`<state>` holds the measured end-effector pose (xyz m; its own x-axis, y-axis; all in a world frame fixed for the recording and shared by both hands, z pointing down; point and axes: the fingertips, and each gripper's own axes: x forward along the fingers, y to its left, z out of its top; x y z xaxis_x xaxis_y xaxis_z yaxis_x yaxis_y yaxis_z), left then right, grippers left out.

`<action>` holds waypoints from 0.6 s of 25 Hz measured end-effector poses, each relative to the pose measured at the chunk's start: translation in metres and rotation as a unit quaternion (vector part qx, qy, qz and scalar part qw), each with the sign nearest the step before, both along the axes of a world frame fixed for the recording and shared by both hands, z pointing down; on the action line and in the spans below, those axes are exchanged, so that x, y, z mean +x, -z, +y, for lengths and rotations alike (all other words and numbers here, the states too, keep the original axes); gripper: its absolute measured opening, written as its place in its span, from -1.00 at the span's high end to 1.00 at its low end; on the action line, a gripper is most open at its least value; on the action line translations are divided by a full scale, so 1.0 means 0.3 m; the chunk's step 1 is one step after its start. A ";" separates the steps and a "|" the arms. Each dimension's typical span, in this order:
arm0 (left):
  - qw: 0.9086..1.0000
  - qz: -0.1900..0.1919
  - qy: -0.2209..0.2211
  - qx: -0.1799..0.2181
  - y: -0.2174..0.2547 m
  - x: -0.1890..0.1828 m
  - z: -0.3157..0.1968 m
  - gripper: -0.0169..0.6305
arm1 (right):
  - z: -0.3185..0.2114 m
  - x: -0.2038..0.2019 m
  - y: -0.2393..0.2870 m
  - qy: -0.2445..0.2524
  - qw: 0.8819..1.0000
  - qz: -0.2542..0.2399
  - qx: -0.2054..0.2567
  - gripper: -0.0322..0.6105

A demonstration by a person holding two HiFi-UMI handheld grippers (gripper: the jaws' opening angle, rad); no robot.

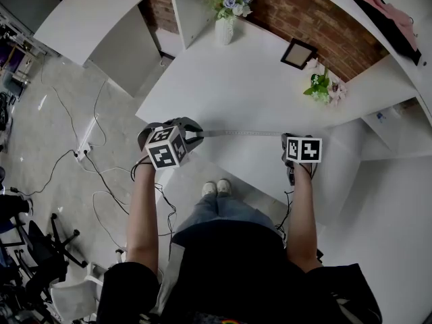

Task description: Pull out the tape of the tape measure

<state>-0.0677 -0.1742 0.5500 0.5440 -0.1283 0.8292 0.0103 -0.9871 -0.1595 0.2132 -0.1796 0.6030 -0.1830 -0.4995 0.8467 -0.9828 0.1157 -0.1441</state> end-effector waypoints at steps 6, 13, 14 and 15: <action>0.999 -0.044 -0.015 0.013 -0.028 -0.021 -0.014 0.72 | -0.006 -0.003 -0.005 0.012 1.000 0.010 0.000 0.82; 0.997 -0.069 -0.034 0.011 -0.038 -0.014 -0.056 0.72 | -0.032 -0.032 -0.011 0.022 1.000 0.001 -0.003 0.82; 0.997 -0.072 -0.035 0.010 -0.041 -0.014 -0.065 0.72 | -0.038 -0.035 -0.012 0.023 1.000 0.001 -0.004 0.82; 0.997 -0.074 -0.036 0.009 -0.044 -0.013 -0.073 0.72 | -0.044 -0.038 -0.013 0.025 1.000 0.001 -0.004 0.82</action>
